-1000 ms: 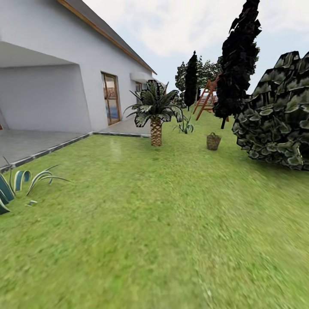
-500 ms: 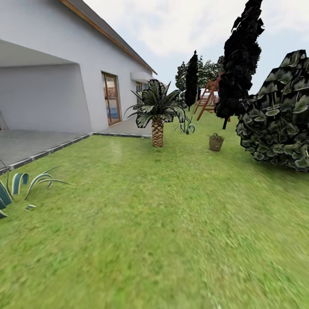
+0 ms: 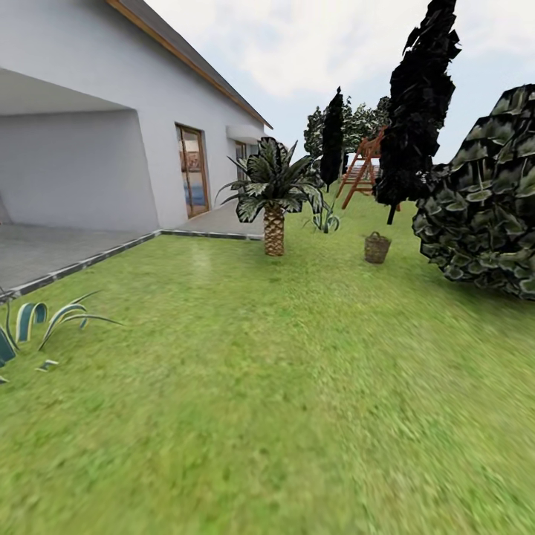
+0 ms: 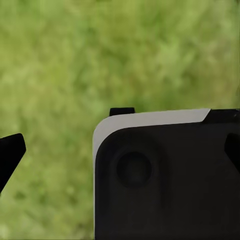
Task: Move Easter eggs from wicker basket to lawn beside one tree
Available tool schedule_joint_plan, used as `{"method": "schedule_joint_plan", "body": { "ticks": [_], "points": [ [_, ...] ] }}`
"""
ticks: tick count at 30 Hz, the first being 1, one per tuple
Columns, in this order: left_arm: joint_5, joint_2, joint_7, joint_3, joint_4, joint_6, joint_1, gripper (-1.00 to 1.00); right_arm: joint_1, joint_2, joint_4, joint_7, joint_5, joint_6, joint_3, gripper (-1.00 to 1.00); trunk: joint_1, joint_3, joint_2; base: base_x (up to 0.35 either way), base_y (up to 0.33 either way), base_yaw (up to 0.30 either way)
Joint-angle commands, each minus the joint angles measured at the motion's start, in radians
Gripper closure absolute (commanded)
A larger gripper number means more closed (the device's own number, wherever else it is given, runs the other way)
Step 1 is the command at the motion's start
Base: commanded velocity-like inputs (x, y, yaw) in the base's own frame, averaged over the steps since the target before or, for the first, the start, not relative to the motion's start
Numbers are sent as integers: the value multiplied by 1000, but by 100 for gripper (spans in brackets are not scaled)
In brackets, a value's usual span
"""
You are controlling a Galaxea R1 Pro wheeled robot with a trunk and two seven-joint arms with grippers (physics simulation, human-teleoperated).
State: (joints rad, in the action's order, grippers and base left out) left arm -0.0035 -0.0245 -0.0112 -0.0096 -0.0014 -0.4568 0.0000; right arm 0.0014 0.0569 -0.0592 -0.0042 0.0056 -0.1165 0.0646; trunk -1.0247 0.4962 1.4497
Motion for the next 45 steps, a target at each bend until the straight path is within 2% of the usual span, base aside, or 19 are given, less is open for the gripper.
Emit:
{"method": "schedule_joint_plan", "body": {
  "ticks": [1, 11, 36, 45],
  "points": [
    [-1, 0, -1, -1, 0, -3, 0, -100, 0, 0, -1, 0, 0, -2, 6, -100, 0, 1, 0, 128, 4, 0],
    [-1, 0, -1, -1, 0, -2, 0, -100, 0, 0, -1, 0, 0, -2, 6, -100, 0, 1, 0, 198, 1, 0],
    [-1, 1, -1, -1, 0, -2, 0, -100, 0, 9, -4, -1, 4, -2, 10, -100, 0, 1, 0, 323, 0, 0],
    [-1, 0, -2, -1, 0, -3, 0, -100, 0, -1, 1, -2, -7, -3, 4, -100, 0, 1, 0, 321, 0, 0]
  ]
}}
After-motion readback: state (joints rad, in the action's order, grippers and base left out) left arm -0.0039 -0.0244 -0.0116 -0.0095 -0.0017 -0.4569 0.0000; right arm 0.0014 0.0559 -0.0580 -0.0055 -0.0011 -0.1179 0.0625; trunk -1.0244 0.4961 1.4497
